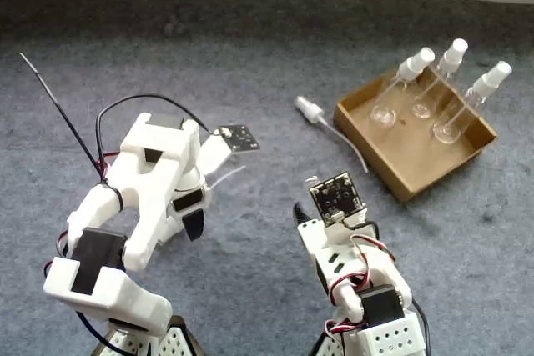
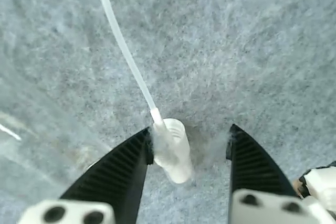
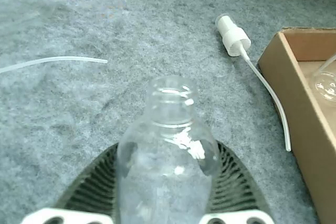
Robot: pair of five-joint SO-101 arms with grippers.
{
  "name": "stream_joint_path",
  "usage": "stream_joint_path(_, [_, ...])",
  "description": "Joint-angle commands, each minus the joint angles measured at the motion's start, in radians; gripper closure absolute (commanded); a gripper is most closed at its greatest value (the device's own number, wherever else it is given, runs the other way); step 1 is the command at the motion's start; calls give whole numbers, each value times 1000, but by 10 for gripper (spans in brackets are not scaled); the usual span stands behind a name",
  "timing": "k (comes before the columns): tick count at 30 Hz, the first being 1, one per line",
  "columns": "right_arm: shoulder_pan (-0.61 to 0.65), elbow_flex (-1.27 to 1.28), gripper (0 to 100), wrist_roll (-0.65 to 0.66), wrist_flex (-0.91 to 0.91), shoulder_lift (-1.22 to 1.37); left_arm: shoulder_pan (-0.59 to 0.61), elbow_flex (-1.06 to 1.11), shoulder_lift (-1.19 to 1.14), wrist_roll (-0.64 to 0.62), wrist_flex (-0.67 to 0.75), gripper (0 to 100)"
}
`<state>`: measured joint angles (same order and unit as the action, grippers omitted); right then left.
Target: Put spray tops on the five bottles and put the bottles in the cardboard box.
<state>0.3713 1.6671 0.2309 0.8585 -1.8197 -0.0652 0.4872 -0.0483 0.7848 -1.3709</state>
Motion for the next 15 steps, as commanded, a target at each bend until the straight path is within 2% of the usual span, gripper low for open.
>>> stream_joint_path(1, [-8, 30, 964, 3, -25, -18, 15, -70, 15, -31, -12, 789])
stream_joint_path(9, [-8, 30, 964, 3, -25, -18, 107, -104, 13, -28, -12, 789])
stream_joint_path(15, [-8, 30, 964, 3, -25, -18, 111, -71, 4, -28, -5, 789])
